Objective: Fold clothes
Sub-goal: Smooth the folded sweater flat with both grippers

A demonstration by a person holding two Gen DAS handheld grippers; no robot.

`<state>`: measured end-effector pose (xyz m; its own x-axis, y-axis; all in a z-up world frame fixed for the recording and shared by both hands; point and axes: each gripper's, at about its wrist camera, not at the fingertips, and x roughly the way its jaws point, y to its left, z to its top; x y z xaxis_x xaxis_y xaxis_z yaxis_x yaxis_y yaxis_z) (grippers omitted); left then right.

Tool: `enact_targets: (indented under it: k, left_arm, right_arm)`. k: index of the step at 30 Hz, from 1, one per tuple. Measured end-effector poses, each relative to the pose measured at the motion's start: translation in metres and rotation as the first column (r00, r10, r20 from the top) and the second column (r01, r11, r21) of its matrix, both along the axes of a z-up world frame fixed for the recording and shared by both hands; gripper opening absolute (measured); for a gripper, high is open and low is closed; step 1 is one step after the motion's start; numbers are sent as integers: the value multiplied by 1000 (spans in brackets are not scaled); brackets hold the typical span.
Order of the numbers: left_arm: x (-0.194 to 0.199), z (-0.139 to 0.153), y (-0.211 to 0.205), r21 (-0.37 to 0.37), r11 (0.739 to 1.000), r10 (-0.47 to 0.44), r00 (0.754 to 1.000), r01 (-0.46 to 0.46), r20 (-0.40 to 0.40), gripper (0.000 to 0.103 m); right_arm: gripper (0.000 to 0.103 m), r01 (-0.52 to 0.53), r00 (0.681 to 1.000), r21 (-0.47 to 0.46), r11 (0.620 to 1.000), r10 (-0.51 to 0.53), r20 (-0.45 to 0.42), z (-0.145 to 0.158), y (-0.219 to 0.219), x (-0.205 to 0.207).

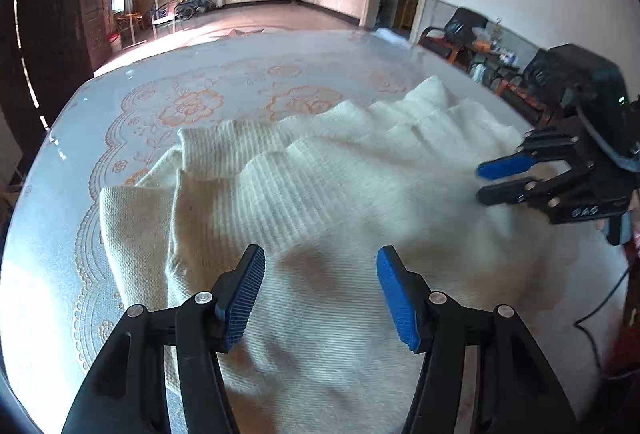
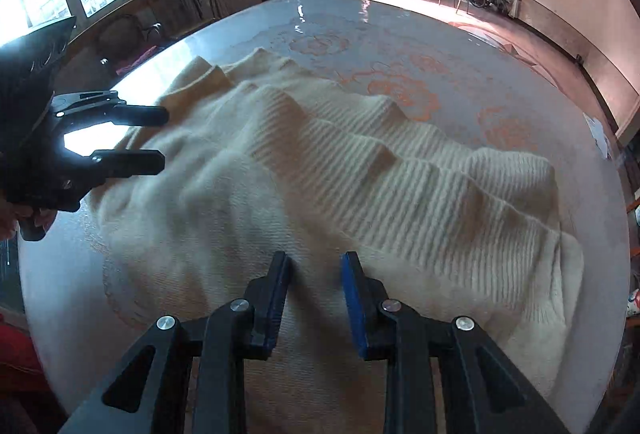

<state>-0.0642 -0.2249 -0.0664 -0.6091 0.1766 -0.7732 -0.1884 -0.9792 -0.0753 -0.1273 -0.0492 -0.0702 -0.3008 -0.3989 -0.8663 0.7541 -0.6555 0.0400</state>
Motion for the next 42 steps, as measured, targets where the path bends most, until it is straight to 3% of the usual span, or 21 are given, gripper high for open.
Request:
enact_targets:
  k: [5, 9, 12, 16, 19, 22, 23, 26, 30, 32, 33, 34, 37, 39, 42]
  left_arm:
    - [10, -15, -20, 5, 997, 81, 997, -81, 21, 62]
    - [21, -7, -34, -33, 992, 121, 992, -121, 20, 62]
    - [30, 10, -45, 13, 981, 193, 981, -192, -23, 61]
    - [21, 27, -28, 65, 984, 172, 980, -167, -98, 61]
    - [4, 21, -7, -30, 993, 107, 990, -110, -89, 61]
    - [-14, 7, -2, -151, 984, 88, 995, -92, -37, 61]
    - [-19, -1, -4, -175, 980, 94, 995, -96, -16, 64]
    - [-19, -4, -31, -128, 977, 170, 985, -173, -30, 81]
    - [-14, -7, -59, -64, 974, 218, 976, -218, -1, 84]
    - [-11, -5, -67, -45, 974, 224, 974, -224, 6, 84]
    - [-10, 1, -67, -54, 972, 229, 973, -229, -12, 84]
    - [-9, 8, -66, -61, 970, 233, 972, -235, -32, 83]
    - [1, 30, -62, -19, 965, 258, 958, -262, -129, 83]
    - [4, 38, -54, -66, 952, 286, 943, -300, -169, 83]
    - [0, 33, -39, -142, 928, 325, 935, -344, -142, 83]
  right_arm:
    - [27, 137, 985, -146, 980, -119, 125, -3, 60, -47]
    - [31, 108, 992, -137, 985, -98, 76, 4, 55, -47]
    - [31, 86, 996, -129, 988, -81, 40, 9, 52, -48]
    - [31, 57, 998, -117, 991, -59, -8, 17, 47, -49]
    - [29, 36, 998, -107, 994, -41, -44, 22, 44, -50]
    - [26, -8, 998, -28, 1000, 7, -60, 7, 26, -58]
    - [26, 13, 999, -34, 999, -14, -47, 4, 31, -66]
    - [28, 98, 995, -62, 993, -99, -7, -4, 50, -91]
    - [19, 248, 967, -176, 953, -232, 104, -11, 93, -125]
    - [16, 278, 960, -158, 948, -269, 77, -6, 100, -127]
    - [21, 290, 957, -142, 946, -285, 54, -3, 102, -127]
    - [26, 286, 958, -143, 947, -286, 26, 4, 102, -122]
    - [27, 231, 969, -162, 959, -242, -54, 23, 98, -97]
    - [28, 148, 984, -160, 976, -162, -80, 30, 89, -74]
    - [28, 64, 995, -85, 994, -71, -71, 20, 71, -51]
